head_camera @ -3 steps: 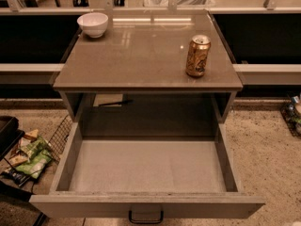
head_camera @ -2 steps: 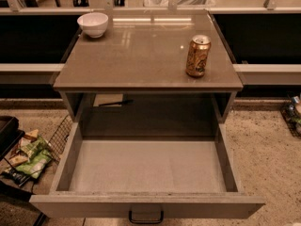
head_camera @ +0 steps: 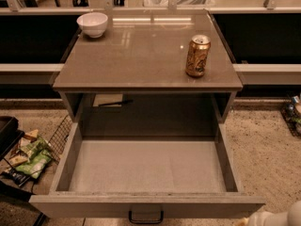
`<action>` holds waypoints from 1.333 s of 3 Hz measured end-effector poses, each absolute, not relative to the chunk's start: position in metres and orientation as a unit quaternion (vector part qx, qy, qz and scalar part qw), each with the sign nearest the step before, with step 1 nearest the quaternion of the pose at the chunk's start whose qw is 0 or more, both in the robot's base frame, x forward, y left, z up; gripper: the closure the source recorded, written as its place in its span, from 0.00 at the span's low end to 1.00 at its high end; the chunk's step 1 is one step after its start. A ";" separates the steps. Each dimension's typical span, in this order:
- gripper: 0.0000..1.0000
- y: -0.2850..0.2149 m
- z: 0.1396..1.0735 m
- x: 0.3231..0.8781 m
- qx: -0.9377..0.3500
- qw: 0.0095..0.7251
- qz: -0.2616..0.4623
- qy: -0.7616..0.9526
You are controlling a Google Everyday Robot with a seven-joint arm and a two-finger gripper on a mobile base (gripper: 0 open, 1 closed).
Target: Close top drawer
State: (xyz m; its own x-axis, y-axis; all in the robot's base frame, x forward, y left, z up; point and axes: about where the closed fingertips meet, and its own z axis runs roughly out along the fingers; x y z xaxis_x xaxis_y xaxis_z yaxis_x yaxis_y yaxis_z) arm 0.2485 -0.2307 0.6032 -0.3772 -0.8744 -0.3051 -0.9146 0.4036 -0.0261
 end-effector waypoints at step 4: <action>1.00 -0.128 0.561 0.346 -0.560 0.267 0.194 0.760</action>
Offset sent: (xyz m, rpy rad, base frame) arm 0.1082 0.1321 -0.0499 0.4570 -0.1381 0.1411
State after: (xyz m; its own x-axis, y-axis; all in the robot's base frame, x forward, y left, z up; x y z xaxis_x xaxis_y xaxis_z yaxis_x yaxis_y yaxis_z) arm 0.3462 -0.1284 0.5611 -0.2307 -0.7474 -0.6231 -0.9545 0.2983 -0.0043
